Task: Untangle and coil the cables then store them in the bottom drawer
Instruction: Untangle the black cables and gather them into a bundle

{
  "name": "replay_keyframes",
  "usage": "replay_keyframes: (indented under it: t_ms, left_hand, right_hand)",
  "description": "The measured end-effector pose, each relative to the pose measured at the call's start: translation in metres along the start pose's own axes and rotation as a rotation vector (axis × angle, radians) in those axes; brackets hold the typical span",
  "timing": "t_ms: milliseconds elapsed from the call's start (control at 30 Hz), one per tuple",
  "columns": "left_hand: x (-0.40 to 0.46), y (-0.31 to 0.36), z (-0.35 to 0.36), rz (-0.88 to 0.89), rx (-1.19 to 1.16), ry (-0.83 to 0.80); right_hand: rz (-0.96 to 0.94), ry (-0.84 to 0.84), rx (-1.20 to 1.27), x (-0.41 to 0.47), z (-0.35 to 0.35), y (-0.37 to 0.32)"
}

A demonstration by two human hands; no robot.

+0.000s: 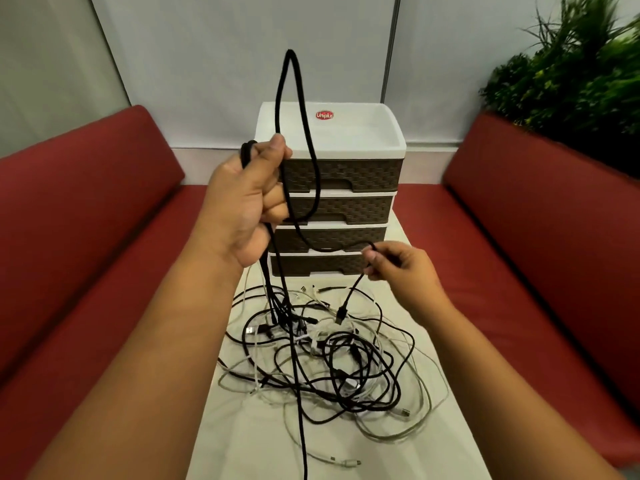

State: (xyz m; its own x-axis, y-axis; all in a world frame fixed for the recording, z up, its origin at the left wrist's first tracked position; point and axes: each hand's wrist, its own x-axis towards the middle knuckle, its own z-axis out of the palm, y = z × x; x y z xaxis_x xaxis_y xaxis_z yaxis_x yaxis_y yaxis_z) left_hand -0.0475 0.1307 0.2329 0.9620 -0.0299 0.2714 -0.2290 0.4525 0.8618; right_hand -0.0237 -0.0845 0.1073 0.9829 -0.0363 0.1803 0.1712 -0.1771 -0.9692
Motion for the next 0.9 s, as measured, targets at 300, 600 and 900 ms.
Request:
replay_keyframes:
  t_ms: [300, 600, 900]
  left_hand:
    - [-0.015, 0.018, -0.013, 0.002, 0.041, -0.094]
    - [-0.045, 0.038, -0.006, 0.042, 0.043, -0.193]
    - [-0.128, 0.045, 0.033, 0.051, 0.172, -0.181]
  right_hand:
    - [0.066, -0.019, -0.083, -0.049, -0.003, -0.004]
    - [-0.012, 0.085, 0.118, -0.107, -0.003, -0.021]
    - [0.153, -0.36, -0.019, -0.173, -0.018, -0.008]
